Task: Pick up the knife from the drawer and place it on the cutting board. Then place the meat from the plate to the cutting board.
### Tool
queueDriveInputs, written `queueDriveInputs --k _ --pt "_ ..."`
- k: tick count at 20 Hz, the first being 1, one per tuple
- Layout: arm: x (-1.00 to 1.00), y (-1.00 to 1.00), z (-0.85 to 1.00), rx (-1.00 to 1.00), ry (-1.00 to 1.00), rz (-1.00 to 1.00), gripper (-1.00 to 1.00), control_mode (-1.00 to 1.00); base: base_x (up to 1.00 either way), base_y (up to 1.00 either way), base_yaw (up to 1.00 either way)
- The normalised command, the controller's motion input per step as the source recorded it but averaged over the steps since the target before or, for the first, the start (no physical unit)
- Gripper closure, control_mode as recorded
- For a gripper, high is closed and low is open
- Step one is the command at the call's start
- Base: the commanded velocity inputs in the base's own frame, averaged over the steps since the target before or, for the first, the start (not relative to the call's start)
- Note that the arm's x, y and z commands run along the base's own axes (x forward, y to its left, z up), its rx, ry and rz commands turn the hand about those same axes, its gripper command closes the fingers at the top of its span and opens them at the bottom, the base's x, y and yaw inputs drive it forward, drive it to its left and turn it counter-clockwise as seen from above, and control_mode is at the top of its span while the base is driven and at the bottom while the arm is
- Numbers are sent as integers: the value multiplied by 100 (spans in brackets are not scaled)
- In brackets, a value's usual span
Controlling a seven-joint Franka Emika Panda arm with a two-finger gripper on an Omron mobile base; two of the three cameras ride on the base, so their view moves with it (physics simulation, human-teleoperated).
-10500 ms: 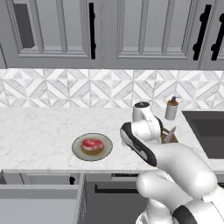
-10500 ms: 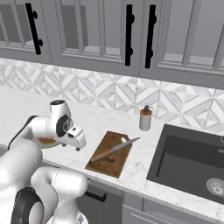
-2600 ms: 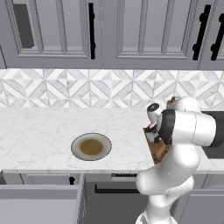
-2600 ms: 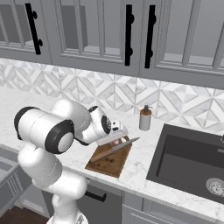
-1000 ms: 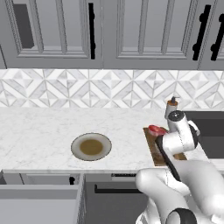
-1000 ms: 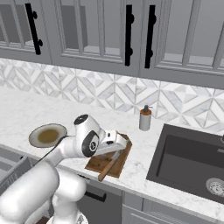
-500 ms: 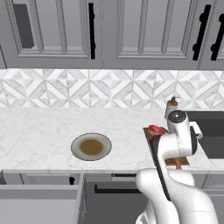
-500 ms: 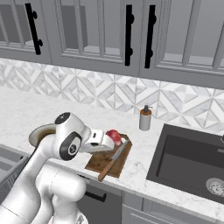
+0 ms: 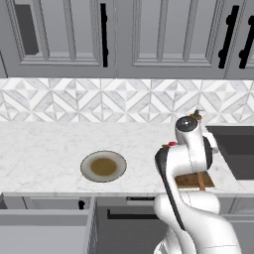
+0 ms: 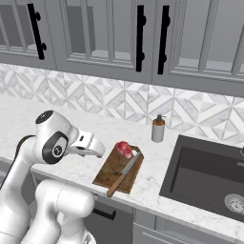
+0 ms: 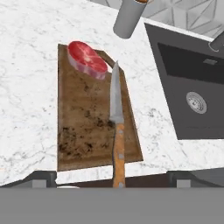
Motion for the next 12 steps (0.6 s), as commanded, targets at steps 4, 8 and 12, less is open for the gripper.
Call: queueDriveInputs --k 4,8,12 --pt "0 72 0 0 -14 -4 -100 -100 0 0 0" --pt "0 67 0 0 -12 -4 -100 -100 0 0 0" --pt "0 61 0 0 -11 -4 -100 -100 0 0 0"
